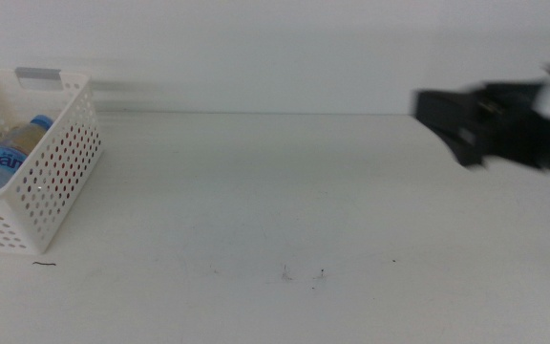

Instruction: Use arms to grab the bottles and put them into the dustbin to the left of the table.

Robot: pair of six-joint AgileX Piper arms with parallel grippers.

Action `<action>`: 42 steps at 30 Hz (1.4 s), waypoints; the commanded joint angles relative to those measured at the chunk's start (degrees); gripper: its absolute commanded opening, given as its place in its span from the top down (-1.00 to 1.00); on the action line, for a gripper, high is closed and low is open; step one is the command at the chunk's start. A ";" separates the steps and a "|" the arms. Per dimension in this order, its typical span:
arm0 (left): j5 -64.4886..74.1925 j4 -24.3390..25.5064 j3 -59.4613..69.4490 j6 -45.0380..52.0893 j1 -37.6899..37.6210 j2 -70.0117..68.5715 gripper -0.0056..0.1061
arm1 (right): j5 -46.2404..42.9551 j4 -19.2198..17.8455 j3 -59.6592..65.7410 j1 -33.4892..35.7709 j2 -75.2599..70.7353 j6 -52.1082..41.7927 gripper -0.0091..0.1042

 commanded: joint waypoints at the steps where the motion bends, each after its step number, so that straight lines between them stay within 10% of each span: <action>1: -2.24 -1.73 7.44 -0.40 -0.11 -5.03 -0.78 | -8.23 1.73 8.18 -2.37 -5.46 -0.20 -0.69; 17: 3.52 -2.16 28.20 -0.40 -0.11 -29.83 -0.78 | -3.70 -6.32 43.80 -29.39 -50.37 -0.20 -0.69; 42: -0.59 -0.39 36.10 -0.40 0.12 -30.75 -0.78 | -3.40 -6.00 47.30 -30.12 -57.57 -0.20 -0.69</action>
